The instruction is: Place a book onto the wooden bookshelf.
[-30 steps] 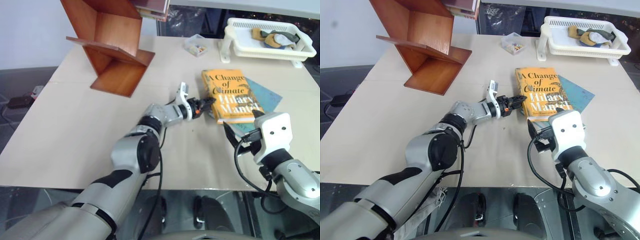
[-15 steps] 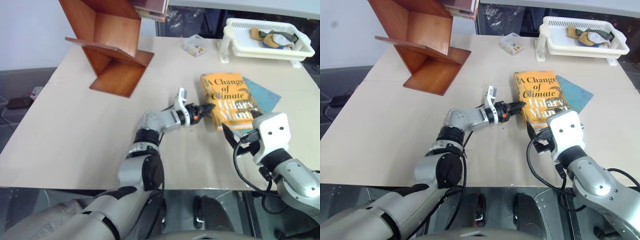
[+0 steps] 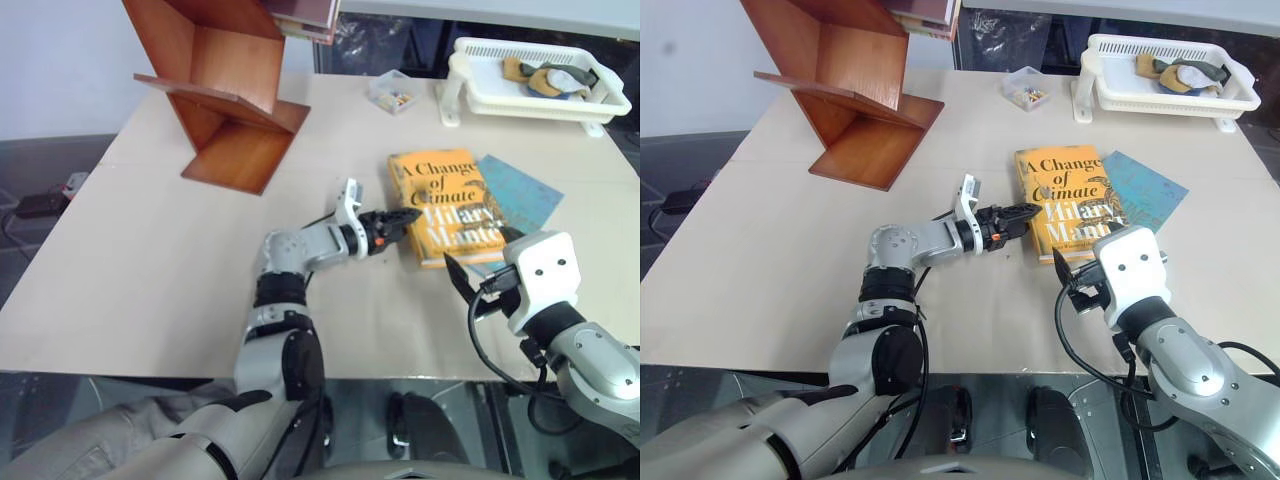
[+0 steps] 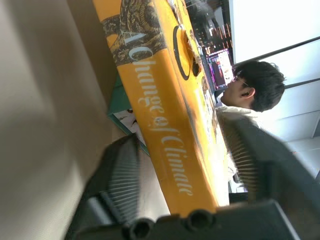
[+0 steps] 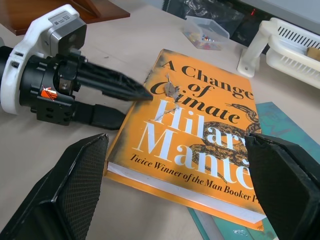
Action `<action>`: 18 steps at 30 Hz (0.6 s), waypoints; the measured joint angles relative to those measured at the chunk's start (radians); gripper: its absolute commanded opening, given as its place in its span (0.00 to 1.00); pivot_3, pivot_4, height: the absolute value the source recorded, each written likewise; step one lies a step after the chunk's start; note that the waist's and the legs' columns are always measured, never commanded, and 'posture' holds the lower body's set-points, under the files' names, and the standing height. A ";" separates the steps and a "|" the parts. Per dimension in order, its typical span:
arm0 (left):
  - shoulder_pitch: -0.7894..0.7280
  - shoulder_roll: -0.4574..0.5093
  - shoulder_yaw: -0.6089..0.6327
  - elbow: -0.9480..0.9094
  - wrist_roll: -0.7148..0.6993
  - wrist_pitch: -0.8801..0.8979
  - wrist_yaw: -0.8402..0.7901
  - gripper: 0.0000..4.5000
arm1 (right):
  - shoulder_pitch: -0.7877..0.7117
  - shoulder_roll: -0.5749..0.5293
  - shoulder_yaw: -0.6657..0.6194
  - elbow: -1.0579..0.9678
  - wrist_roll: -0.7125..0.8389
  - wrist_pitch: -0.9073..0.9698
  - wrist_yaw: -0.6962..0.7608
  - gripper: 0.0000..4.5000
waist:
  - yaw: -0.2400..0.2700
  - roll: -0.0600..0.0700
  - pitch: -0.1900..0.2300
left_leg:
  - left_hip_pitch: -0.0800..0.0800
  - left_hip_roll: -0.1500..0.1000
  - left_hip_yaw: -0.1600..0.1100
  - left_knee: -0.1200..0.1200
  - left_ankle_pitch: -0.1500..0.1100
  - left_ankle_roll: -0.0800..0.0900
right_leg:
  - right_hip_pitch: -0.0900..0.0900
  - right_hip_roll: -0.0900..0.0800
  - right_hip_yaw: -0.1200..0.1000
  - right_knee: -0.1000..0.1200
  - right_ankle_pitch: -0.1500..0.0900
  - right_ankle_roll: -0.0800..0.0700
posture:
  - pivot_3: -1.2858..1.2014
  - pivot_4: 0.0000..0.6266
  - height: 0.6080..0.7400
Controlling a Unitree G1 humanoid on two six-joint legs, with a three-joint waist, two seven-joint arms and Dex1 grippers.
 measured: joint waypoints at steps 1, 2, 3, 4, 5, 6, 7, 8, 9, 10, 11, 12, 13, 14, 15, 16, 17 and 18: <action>-0.014 0.014 -0.001 0.029 0.000 -0.007 -0.010 0.73 | 0.000 0.000 0.000 0.000 0.000 0.000 0.000 1.00 | 0.000 0.000 0.000 | 0.000 0.000 0.000 0.000 0.000 0.000 | 0.000 0.000 0.000 0.000 0.000 0.000 | 0.52 0.24 1.00; -0.029 0.030 -0.003 0.059 0.001 -0.015 -0.025 0.73 | 0.000 0.000 0.000 0.000 0.000 0.000 0.000 1.00 | 0.000 0.000 0.000 | 0.000 0.000 0.000 0.000 -0.001 0.001 | 0.000 0.000 0.000 0.000 0.000 0.000 | 0.52 0.24 1.00; -0.057 0.055 -0.005 0.117 0.005 -0.037 -0.054 0.73 | 0.000 0.000 0.000 0.000 0.000 0.000 0.000 1.00 | 0.000 0.000 0.000 | 0.000 0.000 0.000 0.000 -0.001 0.001 | 0.000 0.000 0.000 0.000 0.000 0.000 | 0.52 0.24 1.00; -0.073 0.068 -0.009 0.150 0.011 -0.051 -0.074 0.73 | 0.000 0.001 0.000 0.000 0.000 0.000 0.000 1.00 | 0.000 0.000 0.000 | 0.000 0.000 0.000 0.000 -0.001 0.001 | 0.000 0.000 0.000 0.000 0.000 0.000 | 0.52 0.24 1.00; -0.109 0.090 -0.020 0.226 0.030 -0.085 -0.116 0.73 | -0.004 0.002 0.003 0.000 0.000 0.001 0.000 1.00 | 0.000 0.000 0.000 | 0.000 0.000 0.000 0.000 -0.001 0.001 | 0.000 0.000 -0.001 0.000 0.000 0.000 | 0.52 0.24 1.00; -0.134 0.100 -0.033 0.273 0.042 -0.115 -0.148 0.73 | -0.007 0.002 0.006 0.000 0.000 0.001 0.001 1.00 | 0.000 0.000 0.000 | 0.000 0.000 0.000 0.000 -0.001 0.001 | 0.000 0.000 -0.001 0.000 0.000 0.000 | 0.52 0.24 1.00; -0.154 0.108 -0.041 0.310 0.055 -0.141 -0.174 0.73 | -0.010 0.003 0.007 0.000 0.000 0.003 0.001 1.00 | 0.001 0.000 0.000 | 0.000 -0.001 0.000 0.000 -0.001 0.001 | 0.000 0.000 -0.001 0.000 0.000 0.000 | 0.52 0.24 1.00; -0.181 0.116 -0.049 0.366 0.069 -0.174 -0.213 0.73 | -0.012 0.003 0.007 0.000 0.000 0.003 0.001 1.00 | 0.001 0.000 0.000 | -0.001 -0.001 0.000 0.000 -0.001 0.001 | 0.000 0.000 -0.001 -0.001 0.000 0.000 | 0.52 0.24 1.00; -0.202 0.120 -0.053 0.410 0.081 -0.199 -0.238 0.73 | -0.013 0.002 0.007 0.000 0.000 0.004 0.001 1.00 | 0.001 0.000 0.000 | -0.001 -0.001 0.000 0.000 -0.001 0.001 | 0.000 0.000 -0.001 -0.001 0.000 0.000 | 0.52 0.24 1.00; -0.225 0.125 -0.058 0.461 0.097 -0.230 -0.267 0.73 | -0.013 0.002 0.007 0.000 0.001 0.004 0.001 1.00 | 0.001 0.000 0.000 | -0.001 -0.001 0.000 0.000 -0.001 0.001 | 0.000 0.000 -0.001 -0.001 0.000 0.000 | 0.52 0.24 1.00; -0.235 0.124 -0.061 0.482 0.103 -0.246 -0.276 0.73 | -0.013 0.002 0.007 0.000 0.001 0.004 0.001 1.00 | 0.001 0.000 0.000 | -0.001 -0.001 0.000 0.000 -0.001 0.001 | 0.000 0.000 -0.001 -0.001 0.000 0.000 | 0.52 0.24 1.00; -0.259 0.123 -0.073 0.534 0.123 -0.288 -0.306 0.73 | -0.013 -0.001 0.007 0.000 0.003 0.003 0.001 1.00 | 0.001 0.000 0.000 | -0.001 -0.001 0.000 0.000 -0.001 0.001 | 0.000 -0.001 -0.001 -0.001 0.000 0.000 | 0.52 0.24 1.00; -0.276 0.121 -0.074 0.573 0.138 -0.320 -0.324 0.73 | -0.013 -0.005 0.009 0.000 0.006 0.000 0.001 1.00 | 0.000 0.000 0.000 | -0.001 -0.001 0.000 0.000 -0.001 0.001 | 0.000 0.000 -0.001 -0.001 0.000 0.000 | 0.52 0.24 1.00; -0.287 0.119 -0.074 0.604 0.148 -0.345 -0.340 0.73 | -0.012 -0.010 0.011 0.000 0.009 -0.005 0.000 1.00 | 0.000 0.000 0.000 | -0.001 -0.001 0.000 0.000 -0.001 0.002 | 0.000 0.000 -0.001 -0.001 0.000 0.000 | 0.52 0.24 1.00; -0.293 0.118 -0.075 0.623 0.158 -0.360 -0.354 0.73 | -0.011 -0.016 0.016 0.000 0.012 -0.013 -0.001 1.00 | -0.001 0.000 0.000 | -0.001 -0.001 0.000 0.000 -0.001 0.002 | 0.000 0.000 -0.001 -0.001 0.000 0.000 | 0.52 0.24 1.00; -0.299 0.116 -0.079 0.647 0.171 -0.377 -0.372 0.73 | -0.008 -0.024 0.023 0.000 0.015 -0.023 -0.004 1.00 | -0.001 0.000 0.000 | -0.001 -0.001 0.000 0.000 -0.001 0.002 | 0.000 0.000 -0.001 -0.001 0.000 0.000 | 0.52 0.24 1.00; -0.300 0.112 -0.083 0.664 0.184 -0.386 -0.386 0.73 | -0.002 -0.031 0.030 0.000 0.019 -0.031 -0.006 1.00 | -0.001 0.000 0.000 | -0.001 -0.001 0.000 0.000 -0.001 0.002 | 0.000 0.000 -0.001 -0.001 0.000 0.000 | 0.52 0.24 1.00; -0.301 0.112 -0.084 0.668 0.187 -0.388 -0.389 0.73 | -0.001 -0.033 0.031 0.000 0.020 -0.034 -0.007 1.00 | -0.001 0.000 0.000 | -0.001 0.000 0.000 0.000 -0.001 0.002 | 0.000 0.000 -0.001 -0.001 0.000 0.000 | 0.52 0.24 1.00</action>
